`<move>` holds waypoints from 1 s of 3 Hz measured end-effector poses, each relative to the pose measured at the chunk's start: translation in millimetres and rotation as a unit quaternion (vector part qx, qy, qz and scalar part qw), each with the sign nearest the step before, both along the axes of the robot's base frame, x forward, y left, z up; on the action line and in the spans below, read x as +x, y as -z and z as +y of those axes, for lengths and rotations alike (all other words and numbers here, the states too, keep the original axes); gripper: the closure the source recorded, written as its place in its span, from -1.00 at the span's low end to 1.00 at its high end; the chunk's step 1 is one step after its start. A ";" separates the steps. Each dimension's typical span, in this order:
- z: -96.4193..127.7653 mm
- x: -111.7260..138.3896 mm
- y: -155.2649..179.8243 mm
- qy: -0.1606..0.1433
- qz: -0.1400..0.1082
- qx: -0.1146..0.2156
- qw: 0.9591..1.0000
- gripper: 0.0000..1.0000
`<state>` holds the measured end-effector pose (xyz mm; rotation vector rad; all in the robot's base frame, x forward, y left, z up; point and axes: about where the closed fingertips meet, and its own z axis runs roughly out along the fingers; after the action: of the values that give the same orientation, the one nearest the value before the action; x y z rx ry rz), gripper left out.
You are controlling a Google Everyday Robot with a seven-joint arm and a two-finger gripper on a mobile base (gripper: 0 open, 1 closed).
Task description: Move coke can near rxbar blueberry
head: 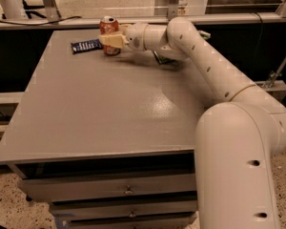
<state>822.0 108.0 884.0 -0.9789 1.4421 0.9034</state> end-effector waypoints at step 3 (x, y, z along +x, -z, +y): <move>-37.6 -80.0 -30.4 -0.002 -0.030 0.022 0.999 -1.00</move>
Offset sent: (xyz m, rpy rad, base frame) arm -0.0751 -0.0310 0.0282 0.0812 -0.0328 0.0177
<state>742.0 70.4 914.4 -0.9691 1.3643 0.8988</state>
